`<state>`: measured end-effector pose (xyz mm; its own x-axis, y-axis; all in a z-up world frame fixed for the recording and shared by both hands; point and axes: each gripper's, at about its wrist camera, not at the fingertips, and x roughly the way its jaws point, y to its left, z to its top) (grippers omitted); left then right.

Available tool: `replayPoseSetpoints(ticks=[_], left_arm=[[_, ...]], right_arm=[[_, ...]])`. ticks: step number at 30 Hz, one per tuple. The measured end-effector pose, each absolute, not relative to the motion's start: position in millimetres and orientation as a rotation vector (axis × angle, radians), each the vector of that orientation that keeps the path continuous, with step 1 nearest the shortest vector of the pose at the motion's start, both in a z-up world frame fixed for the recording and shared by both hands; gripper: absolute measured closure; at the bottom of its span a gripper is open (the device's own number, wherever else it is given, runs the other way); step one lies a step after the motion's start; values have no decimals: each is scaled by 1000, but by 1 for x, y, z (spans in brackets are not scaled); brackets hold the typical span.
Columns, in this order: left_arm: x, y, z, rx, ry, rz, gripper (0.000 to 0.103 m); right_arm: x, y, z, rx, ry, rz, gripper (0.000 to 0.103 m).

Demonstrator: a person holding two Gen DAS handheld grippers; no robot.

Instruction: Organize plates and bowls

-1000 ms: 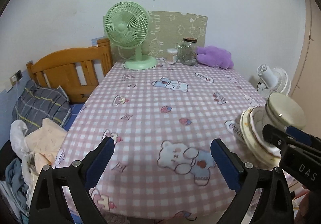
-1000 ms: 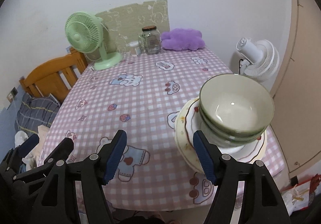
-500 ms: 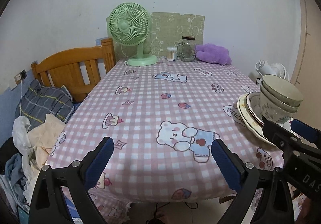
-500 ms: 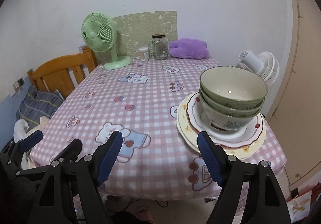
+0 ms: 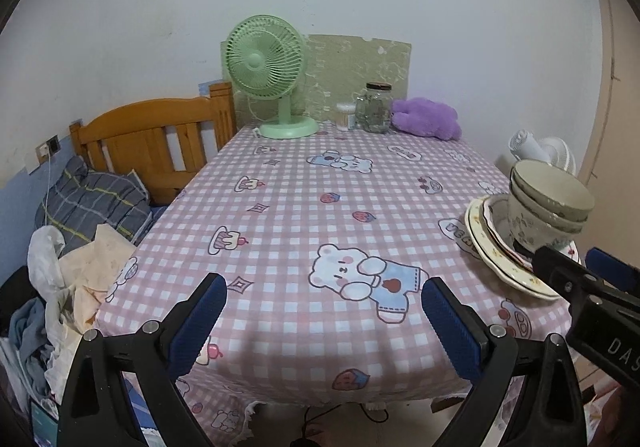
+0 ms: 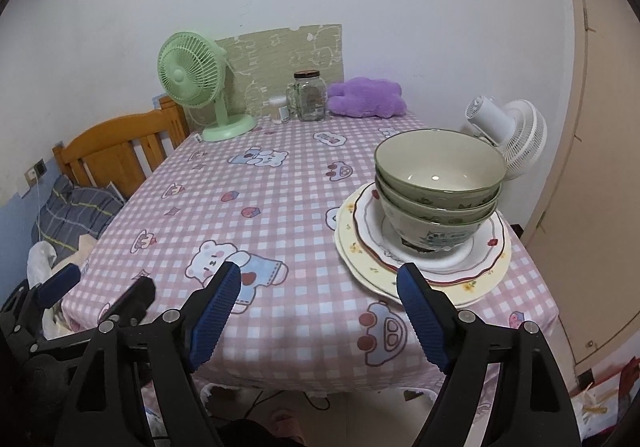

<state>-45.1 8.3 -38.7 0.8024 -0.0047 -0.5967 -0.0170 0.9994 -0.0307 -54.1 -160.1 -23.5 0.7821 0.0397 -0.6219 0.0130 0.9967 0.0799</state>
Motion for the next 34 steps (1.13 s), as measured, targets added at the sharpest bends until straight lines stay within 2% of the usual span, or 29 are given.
replayPoseSetpoints(ticks=[34], left_arm=[[-32,0,-32,1,612,3,0]], right_arm=[[-43,-170,-25,123,688,-5,20]])
